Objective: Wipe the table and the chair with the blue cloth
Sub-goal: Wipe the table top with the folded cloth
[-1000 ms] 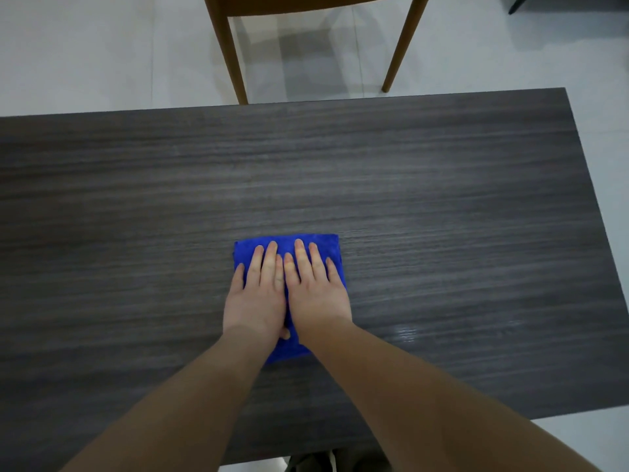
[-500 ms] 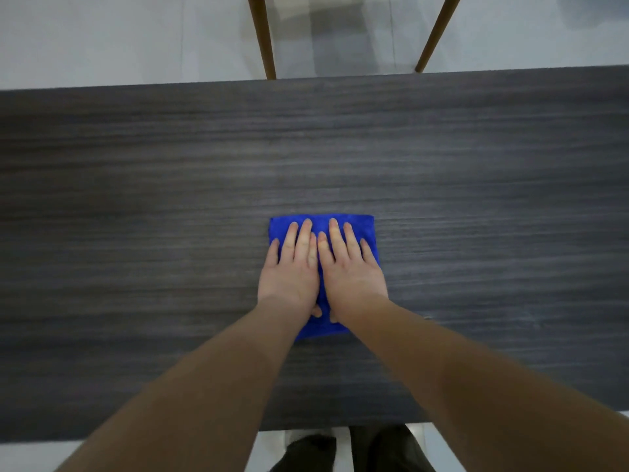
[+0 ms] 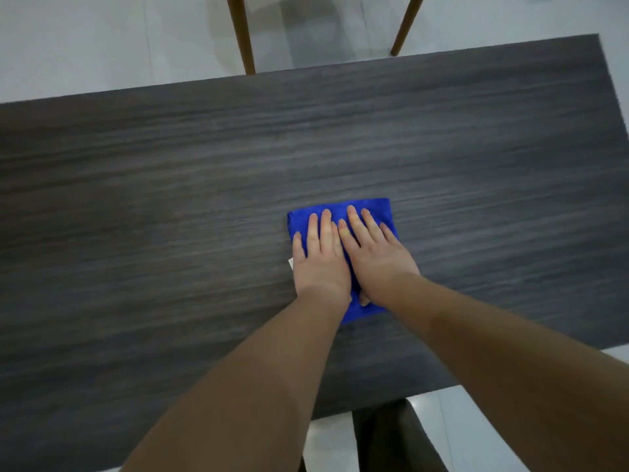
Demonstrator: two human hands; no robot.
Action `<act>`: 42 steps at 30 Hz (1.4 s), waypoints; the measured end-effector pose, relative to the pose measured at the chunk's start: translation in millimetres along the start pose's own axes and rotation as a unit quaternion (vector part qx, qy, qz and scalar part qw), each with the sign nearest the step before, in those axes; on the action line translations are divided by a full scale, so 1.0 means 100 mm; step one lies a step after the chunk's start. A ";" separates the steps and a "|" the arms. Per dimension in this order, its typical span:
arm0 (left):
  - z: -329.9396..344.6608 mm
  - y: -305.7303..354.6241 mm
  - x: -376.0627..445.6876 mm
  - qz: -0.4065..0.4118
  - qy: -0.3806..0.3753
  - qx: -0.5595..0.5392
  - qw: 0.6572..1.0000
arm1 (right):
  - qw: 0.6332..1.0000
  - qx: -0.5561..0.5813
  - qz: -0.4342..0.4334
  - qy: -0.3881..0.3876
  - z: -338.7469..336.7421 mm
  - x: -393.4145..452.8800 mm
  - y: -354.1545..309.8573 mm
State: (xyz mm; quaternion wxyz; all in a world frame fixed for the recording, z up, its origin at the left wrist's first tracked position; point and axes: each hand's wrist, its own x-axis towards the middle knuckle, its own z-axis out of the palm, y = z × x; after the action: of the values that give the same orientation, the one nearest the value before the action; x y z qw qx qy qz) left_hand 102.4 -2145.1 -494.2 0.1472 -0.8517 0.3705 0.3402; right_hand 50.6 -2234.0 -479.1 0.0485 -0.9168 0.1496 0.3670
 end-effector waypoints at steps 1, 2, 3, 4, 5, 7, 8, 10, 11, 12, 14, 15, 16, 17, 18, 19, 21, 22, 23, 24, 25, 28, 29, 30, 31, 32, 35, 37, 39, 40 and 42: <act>-0.01 0.00 0.00 0.000 -0.001 -0.002 1.000 | 1.000 -0.001 -0.002 0.003 0.00 0.00 0.00; -0.01 -0.01 -0.01 0.000 -0.001 -0.004 1.000 | 1.000 -0.002 -0.003 0.006 0.01 0.00 0.00; -0.01 -0.01 -0.02 -0.001 0.001 -0.006 1.000 | 1.000 -0.004 0.000 0.007 0.02 0.00 0.00; -0.02 0.00 -0.02 -0.002 0.003 -0.007 1.000 | 1.000 -0.007 0.002 0.006 0.02 0.00 0.01; -0.02 0.00 -0.03 0.000 0.002 -0.007 1.000 | 1.000 -0.008 0.002 0.003 0.03 -0.01 0.01; -0.04 0.00 -0.03 0.000 0.001 -0.010 1.000 | 1.000 -0.008 -0.001 0.008 0.01 0.00 0.02; -0.05 0.00 -0.03 0.000 -0.003 -0.013 1.000 | 1.000 -0.006 -0.004 0.009 0.01 -0.01 0.01; -0.06 0.01 -0.03 -0.002 -0.009 -0.015 1.000 | 1.000 0.003 -0.004 0.004 -0.01 -0.01 0.00; -0.05 0.02 -0.03 -0.005 -0.010 -0.011 1.000 | 1.000 0.010 -0.002 0.002 -0.01 -0.02 0.00; -0.04 0.03 -0.02 -0.009 -0.008 -0.009 1.000 | 1.000 0.015 -0.001 0.002 -0.02 -0.02 0.01; -0.03 0.03 -0.01 -0.014 -0.004 -0.008 1.000 | 1.000 0.018 -0.007 0.002 -0.03 -0.01 0.01; -0.03 0.03 0.00 -0.014 -0.004 -0.010 1.000 | 1.000 0.020 -0.009 -0.002 -0.04 -0.01 0.02; -0.02 0.03 0.00 -0.015 -0.004 -0.011 1.000 | 1.000 0.024 -0.008 -0.005 -0.05 -0.01 0.02; -0.02 0.04 0.00 -0.016 -0.002 -0.009 1.000 | 1.000 0.029 -0.007 -0.007 -0.06 -0.01 0.02; -0.02 0.05 0.00 -0.017 -0.001 -0.006 1.000 | 0.999 0.034 -0.006 -0.009 -0.06 -0.02 0.03; -0.02 0.05 0.00 -0.017 -0.002 -0.003 1.000 | 0.999 0.039 -0.007 -0.011 -0.07 -0.02 0.03; -0.02 0.03 0.02 -0.018 -0.008 0.002 1.000 | 0.999 0.042 -0.008 -0.012 -0.08 -0.01 0.03; -0.02 0.03 0.02 -0.017 -0.011 0.005 1.000 | 0.999 0.042 -0.008 -0.012 -0.08 -0.02 0.02; -0.02 0.02 0.02 -0.017 -0.013 0.007 1.000 | 0.999 0.042 -0.007 -0.012 -0.08 -0.02 0.01; -0.01 0.01 0.02 -0.015 -0.012 0.010 1.000 | 0.999 0.042 -0.006 -0.008 -0.08 -0.03 0.00; 0.00 0.01 0.02 -0.011 -0.008 0.013 1.000 | 0.999 0.041 -0.005 -0.004 -0.08 -0.04 -0.01; 0.03 -0.02 0.02 0.004 0.011 0.013 1.000 | 1.000 0.027 -0.010 0.001 -0.07 -0.05 -0.01; 0.03 -0.04 0.01 0.007 0.016 0.013 1.000 | 1.000 0.020 -0.010 0.001 -0.06 -0.05 -0.01; 0.04 -0.05 0.01 0.010 0.019 0.012 1.000 | 1.000 0.013 -0.009 0.002 -0.04 -0.04 0.00; 0.05 -0.06 0.00 0.013 0.023 0.011 1.000 | 1.000 0.005 -0.008 0.003 -0.02 -0.03 0.00; 0.06 -0.08 -0.01 0.015 0.028 0.013 0.999 | 1.000 0.000 -0.007 0.004 0.00 -0.02 -0.01; 0.09 -0.22 -0.04 0.017 0.029 0.022 0.999 | 1.000 0.001 -0.004 0.000 0.01 0.00 -0.13; 0.14 -0.36 -0.06 0.015 0.030 0.022 0.999 | 1.000 0.002 -0.004 0.000 -0.01 0.00 -0.29; 0.18 -0.50 -0.08 0.016 0.029 0.020 0.999 | 1.000 0.014 -0.001 0.002 -0.03 0.01 -0.43; 0.20 -0.55 -0.09 0.018 0.029 0.020 0.999 | 1.000 0.019 -0.001 0.002 -0.05 0.01 -0.48; 0.23 -0.63 -0.11 0.023 0.032 0.024 0.999 | 1.000 0.020 0.004 0.005 -0.06 0.01 -0.56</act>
State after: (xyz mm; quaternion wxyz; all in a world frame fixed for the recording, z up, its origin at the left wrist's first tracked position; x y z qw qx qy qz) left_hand 132.3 -2085.1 -503.8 0.1479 -0.8496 0.4024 0.3071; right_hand 72.9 -2181.8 -476.1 0.0648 -0.9168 0.1604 0.3599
